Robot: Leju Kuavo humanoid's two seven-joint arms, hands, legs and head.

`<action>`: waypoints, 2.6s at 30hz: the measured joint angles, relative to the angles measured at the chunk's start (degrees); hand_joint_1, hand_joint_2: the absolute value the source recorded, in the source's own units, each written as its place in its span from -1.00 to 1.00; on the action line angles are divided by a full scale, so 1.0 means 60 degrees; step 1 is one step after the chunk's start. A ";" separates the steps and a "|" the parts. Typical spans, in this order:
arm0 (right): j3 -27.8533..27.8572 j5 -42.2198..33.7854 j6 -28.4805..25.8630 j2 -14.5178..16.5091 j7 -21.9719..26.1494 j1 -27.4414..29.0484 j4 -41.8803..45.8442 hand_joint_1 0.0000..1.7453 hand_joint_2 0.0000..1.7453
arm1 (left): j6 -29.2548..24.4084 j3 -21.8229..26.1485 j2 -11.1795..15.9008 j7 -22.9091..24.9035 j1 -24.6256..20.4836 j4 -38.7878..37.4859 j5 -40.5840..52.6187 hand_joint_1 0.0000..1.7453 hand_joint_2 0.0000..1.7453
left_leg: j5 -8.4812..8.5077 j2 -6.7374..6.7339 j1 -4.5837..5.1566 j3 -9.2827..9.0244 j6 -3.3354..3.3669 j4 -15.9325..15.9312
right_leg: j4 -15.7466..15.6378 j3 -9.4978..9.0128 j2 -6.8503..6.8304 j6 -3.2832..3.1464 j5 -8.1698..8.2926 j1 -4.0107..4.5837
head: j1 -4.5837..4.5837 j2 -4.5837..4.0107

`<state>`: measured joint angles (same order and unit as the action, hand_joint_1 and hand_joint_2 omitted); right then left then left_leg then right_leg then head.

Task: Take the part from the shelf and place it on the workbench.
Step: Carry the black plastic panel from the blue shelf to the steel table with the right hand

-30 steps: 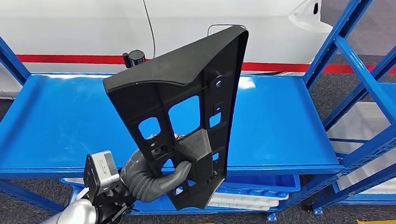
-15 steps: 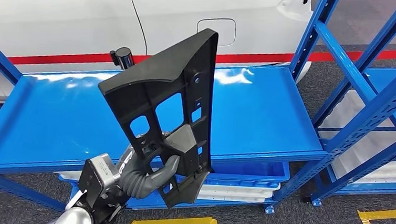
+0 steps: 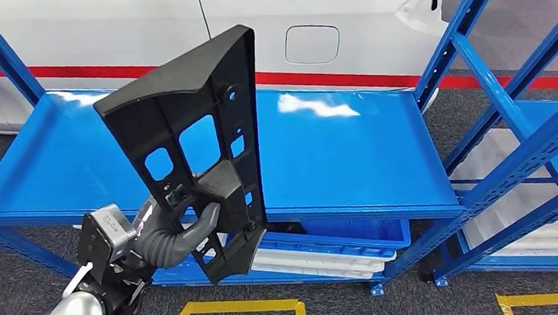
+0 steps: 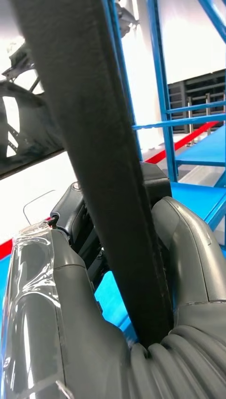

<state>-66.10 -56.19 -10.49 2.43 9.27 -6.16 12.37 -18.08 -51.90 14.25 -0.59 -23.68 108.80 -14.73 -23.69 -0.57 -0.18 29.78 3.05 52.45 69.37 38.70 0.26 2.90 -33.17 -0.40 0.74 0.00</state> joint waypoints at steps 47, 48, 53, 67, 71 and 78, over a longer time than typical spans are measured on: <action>0.0066 -0.0722 0.0063 -0.0338 0.0376 -0.0013 -0.0025 -1.00 -1.00 | 0.0833 -0.0592 -0.0896 -0.0984 -0.1134 -0.1251 -0.1346 1.00 1.00 | -0.0470 -0.0005 -0.0072 0.1060 -0.0508 0.1405 | -0.2313 -0.1240 0.0076 -0.0440 0.1160 -0.0085 | -0.0022 0.0000; 0.0066 -0.0721 0.0055 -0.0339 0.0377 -0.0012 -0.0026 -1.00 -1.00 | 0.0839 -0.0592 -0.0896 -0.0980 -0.1145 -0.1259 -0.1383 1.00 1.00 | -0.0887 -0.0003 -0.0073 0.1305 -0.0538 0.2101 | -0.2313 -0.1174 0.0073 -0.0481 0.1207 -0.0069 | -0.0026 0.0000; 0.0066 -0.0725 0.0037 -0.0344 0.0397 -0.0007 -0.0026 -1.00 -1.00 | 0.0855 -0.0596 -0.0895 -0.0970 -0.1171 -0.1325 -0.1473 1.00 1.00 | -0.1073 0.0006 0.0024 0.0957 -0.0319 0.2421 | -0.2310 -0.0895 0.0084 -0.0563 0.1441 0.0109 | -0.0033 0.0000; 0.0062 -0.0732 0.0011 -0.0322 0.0401 0.0003 -0.0029 -1.00 -1.00 | 0.0912 -0.0616 -0.0919 -0.0987 -0.1310 -0.1395 -0.1556 1.00 1.00 | 0.0397 -0.0051 0.0172 0.0114 0.0197 -0.0351 | 0.0116 0.0063 -0.0024 0.0096 0.0109 -0.0063 | 0.0003 0.0000; 0.0062 -0.0732 0.0013 -0.0355 0.0403 -0.0029 -0.0029 -1.00 -1.00 | 0.0924 -0.0667 -0.0921 -0.0992 -0.1319 -0.1419 -0.1589 1.00 1.00 | 0.0435 -0.0051 0.0116 0.0521 0.0091 0.0057 | -0.2119 -0.1423 -0.0025 0.0162 0.0844 -0.0144 | 0.0005 0.0001; 0.0062 -0.0732 0.0011 -0.0385 0.0414 -0.0042 -0.0035 -1.00 -1.00 | 0.0949 -0.0694 -0.0922 -0.1056 -0.1328 -0.1435 -0.1617 1.00 1.00 | 0.0010 -0.0006 0.0054 0.0985 -0.0329 0.0843 | -0.2525 -0.1391 0.0001 -0.0394 0.1236 -0.0116 | -0.0035 0.0000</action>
<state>-65.72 -60.59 -10.43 0.11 11.75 -6.41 12.16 -12.39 -56.06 8.72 -6.93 -31.65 100.19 -24.43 -23.63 -0.60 0.15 35.69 1.07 57.51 54.22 30.36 0.26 0.54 -25.75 -1.09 0.53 0.00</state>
